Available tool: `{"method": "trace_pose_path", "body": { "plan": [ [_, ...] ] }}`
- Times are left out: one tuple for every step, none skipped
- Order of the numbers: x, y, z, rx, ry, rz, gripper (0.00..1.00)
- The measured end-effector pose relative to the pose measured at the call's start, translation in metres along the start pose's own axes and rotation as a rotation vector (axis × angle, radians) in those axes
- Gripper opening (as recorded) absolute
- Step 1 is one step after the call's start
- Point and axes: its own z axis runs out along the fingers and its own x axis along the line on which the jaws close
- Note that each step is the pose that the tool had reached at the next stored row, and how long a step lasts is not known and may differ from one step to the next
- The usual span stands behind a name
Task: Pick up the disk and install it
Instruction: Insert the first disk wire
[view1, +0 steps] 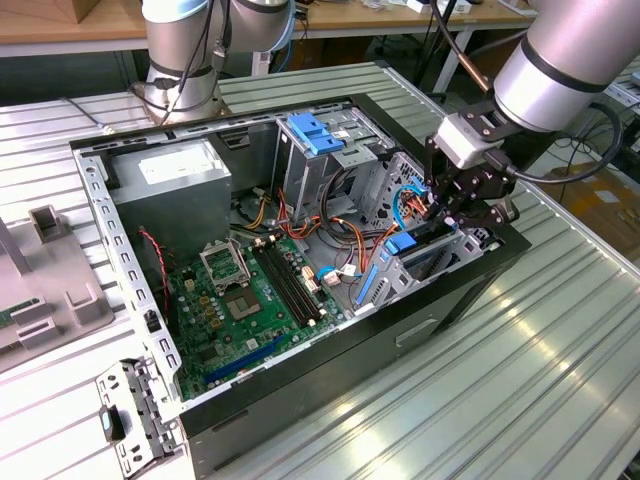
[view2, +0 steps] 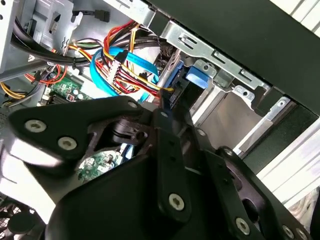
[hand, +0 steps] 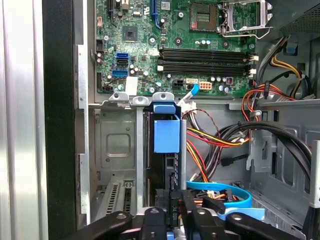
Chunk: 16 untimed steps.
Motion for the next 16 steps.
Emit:
{"method": "trace_pose_path", "body": {
  "plan": [
    [0.0000,0.0000,0.0000,0.0000,0.0000,0.000,0.31],
    [0.0000,0.0000,0.0000,0.0000,0.0000,0.000,0.31],
    [0.0000,0.0000,0.0000,0.0000,0.0001,0.000,0.31],
    [0.0000,0.0000,0.0000,0.0000,0.0001,0.000,0.31],
    [0.0001,0.0000,-0.0006,0.0000,0.0001,0.000,0.31],
    [-0.0002,-0.0001,-0.0023,0.0000,0.0002,0.000,0.31],
    [-0.0004,-0.0001,-0.0043,0.0000,0.0000,0.000,0.31],
    [-0.0006,-0.0002,-0.0063,0.0000,0.0001,0.000,0.31],
    [-0.0009,-0.0003,-0.0084,0.0000,-0.0002,0.000,0.31],
    [-0.0026,-0.0008,-0.0243,0.0000,-0.0095,0.000,0.31],
    [-0.0027,-0.0011,-0.0249,-0.0004,-0.0154,0.001,0.11],
    [-0.0028,-0.0131,-0.0244,-0.0098,-0.0190,0.002,0.11],
    [-0.0028,-0.0159,-0.0243,-0.0113,-0.0194,0.002,0.11],
    [-0.0028,-0.0190,-0.0242,-0.0129,-0.0197,0.002,0.11],
    [-0.0028,-0.0214,-0.0241,-0.0138,-0.0198,0.002,0.11],
    [-0.0028,-0.0222,-0.0241,-0.0140,-0.0199,0.002,0.11]
  ]
}}
